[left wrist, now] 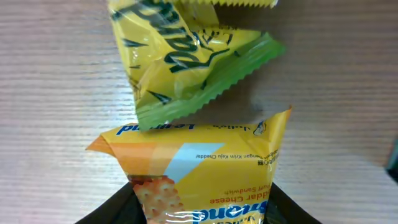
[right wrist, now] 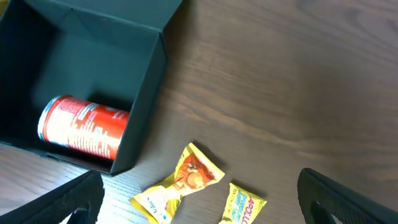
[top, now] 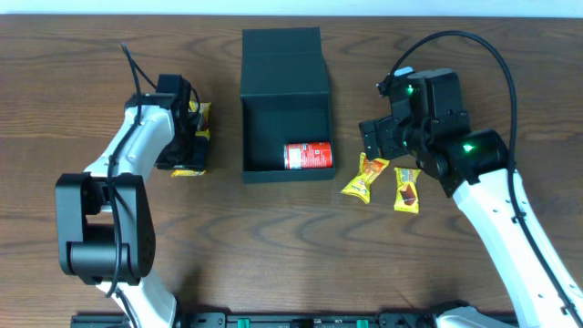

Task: Pack container
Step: 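Carry the Lemond packet with the left gripper over the box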

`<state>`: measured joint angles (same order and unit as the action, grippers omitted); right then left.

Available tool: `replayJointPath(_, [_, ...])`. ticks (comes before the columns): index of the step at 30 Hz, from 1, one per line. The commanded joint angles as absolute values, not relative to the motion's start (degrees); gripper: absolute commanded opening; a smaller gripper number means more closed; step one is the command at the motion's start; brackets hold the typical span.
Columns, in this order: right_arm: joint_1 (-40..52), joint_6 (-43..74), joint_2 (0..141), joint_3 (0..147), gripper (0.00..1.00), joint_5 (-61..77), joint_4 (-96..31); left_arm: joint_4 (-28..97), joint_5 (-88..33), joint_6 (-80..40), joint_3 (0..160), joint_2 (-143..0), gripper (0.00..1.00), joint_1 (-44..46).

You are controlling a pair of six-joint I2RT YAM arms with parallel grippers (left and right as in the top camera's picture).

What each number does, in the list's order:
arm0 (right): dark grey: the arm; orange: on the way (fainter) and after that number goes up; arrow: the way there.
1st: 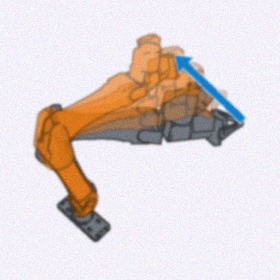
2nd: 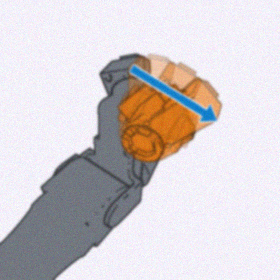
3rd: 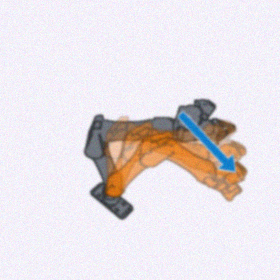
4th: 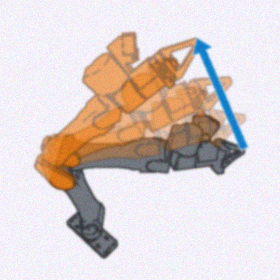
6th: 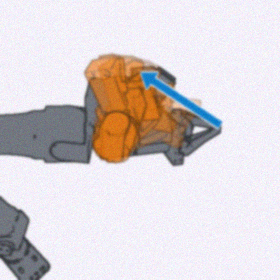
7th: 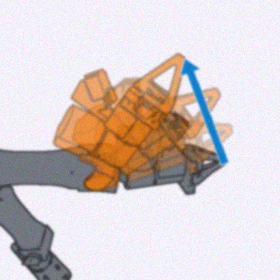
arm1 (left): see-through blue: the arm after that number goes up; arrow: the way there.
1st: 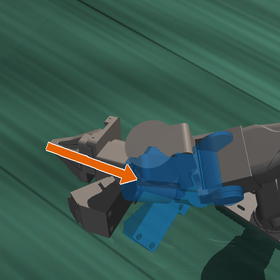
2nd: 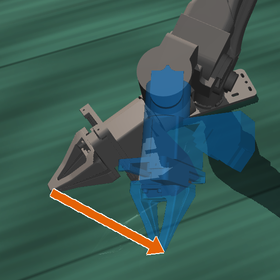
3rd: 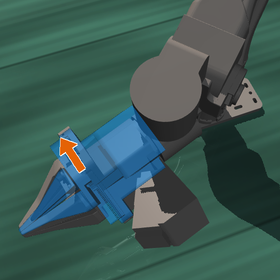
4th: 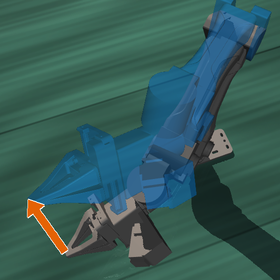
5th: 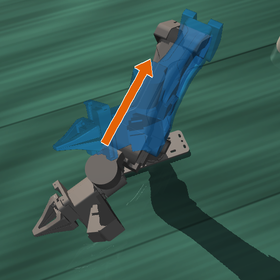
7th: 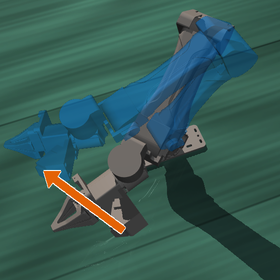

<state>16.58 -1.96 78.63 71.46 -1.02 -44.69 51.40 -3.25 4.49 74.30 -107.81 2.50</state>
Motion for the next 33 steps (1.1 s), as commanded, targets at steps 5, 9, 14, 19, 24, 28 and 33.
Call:
replayJointPath(5, [15.4, -2.4, 78.6, 71.4, 0.99, -2.6, -43.9, 57.7, -11.3, -0.3, 86.8, -108.2, 0.36, 3.4])
replayJointPath(9, [14.2, -2.4, 78.6, 71.4, 0.99, -2.5, -43.9, 58.7, -12.1, -2.0, 92.9, -108.2, 0.33, 7.4])
replayJointPath(14, [13.0, -2.4, 78.6, 71.4, 0.99, -2.5, -43.9, 55.6, -6.1, -5.5, 95.2, -108.2, 0.33, 16.7])
replayJointPath(19, [12.4, -2.4, 78.6, 71.4, 0.99, -2.5, -44.3, 54.3, -1.5, -14.1, 95.2, -109.4, 0.29, 25.5])
replayJointPath(24, [12.3, -2.4, 78.6, 71.4, 0.99, -2.5, -44.4, 54.2, -2.9, -18.5, 95.2, -113.3, 0.25, 27.7])
replayJointPath(28, [12.3, -2.4, 78.6, 71.4, 0.99, -2.5, -44.6, 55.0, -4.5, -19.0, 95.2, -116.4, 0.21, 28.6])
replayJointPath(33, [12.3, -2.4, 78.6, 71.4, 0.99, -2.5, -44.8, 56.9, 0.5, -22.1, 95.2, -117.1, 0.21, 28.7])
